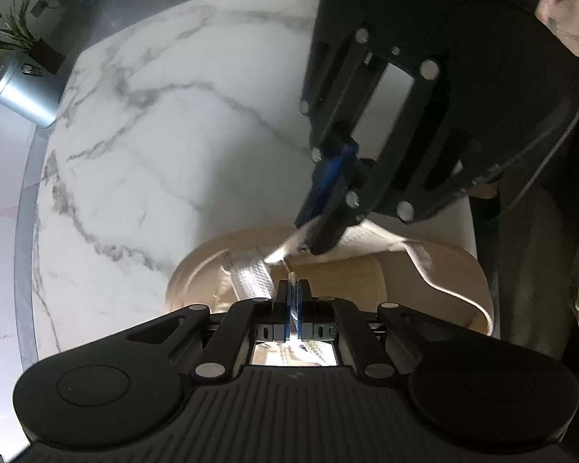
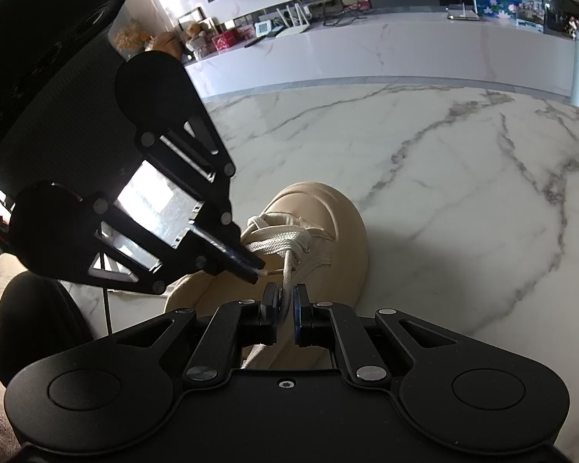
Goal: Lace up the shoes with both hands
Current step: 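Grasp the lace tip with the right tool while the left tool opens and releases it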
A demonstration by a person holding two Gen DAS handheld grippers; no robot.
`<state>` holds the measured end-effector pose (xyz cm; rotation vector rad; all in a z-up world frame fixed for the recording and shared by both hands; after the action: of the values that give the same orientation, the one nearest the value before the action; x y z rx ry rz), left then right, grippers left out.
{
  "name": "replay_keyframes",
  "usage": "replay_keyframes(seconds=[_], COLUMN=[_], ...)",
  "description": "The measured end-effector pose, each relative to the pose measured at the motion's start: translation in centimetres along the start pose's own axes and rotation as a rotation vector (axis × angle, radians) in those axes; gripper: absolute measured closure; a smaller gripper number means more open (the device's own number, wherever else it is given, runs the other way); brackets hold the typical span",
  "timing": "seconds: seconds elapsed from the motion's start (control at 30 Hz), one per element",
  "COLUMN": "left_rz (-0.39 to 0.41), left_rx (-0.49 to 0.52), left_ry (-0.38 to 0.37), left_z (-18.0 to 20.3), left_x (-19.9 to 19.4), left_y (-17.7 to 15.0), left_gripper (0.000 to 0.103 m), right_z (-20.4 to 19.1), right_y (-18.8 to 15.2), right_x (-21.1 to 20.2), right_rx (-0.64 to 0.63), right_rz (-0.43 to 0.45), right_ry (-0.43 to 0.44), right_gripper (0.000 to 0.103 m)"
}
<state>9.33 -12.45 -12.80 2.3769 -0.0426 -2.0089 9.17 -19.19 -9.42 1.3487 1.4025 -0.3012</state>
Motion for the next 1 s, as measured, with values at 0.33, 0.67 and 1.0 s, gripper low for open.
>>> replay_keyframes(seconds=[0.33, 0.67, 1.0], left_rz=[0.027, 0.043, 0.065], left_rx=[-0.044, -0.086, -0.11], left_ry=[0.012, 0.026, 0.035], left_z=[-0.3, -0.3, -0.1], left_x=[0.3, 0.7, 0.4], left_y=[0.5, 0.5, 0.3], left_gripper=[0.101, 0.1, 0.1], right_z=[-0.5, 2.8, 4.7], right_y=[0.3, 0.6, 0.3], right_x=[-0.4, -1.3, 0.6], right_rx=[-0.062, 0.183, 0.523], right_rz=[-0.019, 0.023, 0.035], right_ry=[0.012, 0.009, 0.191], right_gripper=[0.095, 0.095, 0.093])
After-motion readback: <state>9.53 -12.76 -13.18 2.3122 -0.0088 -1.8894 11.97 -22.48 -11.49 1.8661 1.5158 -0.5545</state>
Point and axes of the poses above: each gripper's, at about its wrist camera, not at the fingertips, and x roughly the way its jaws point, z to its right, y to its top, the point moved 8 cm from there along x, roughly the way its jaws point, and after that the axes turned 8 degrees about -z, right-handed, at the moved point
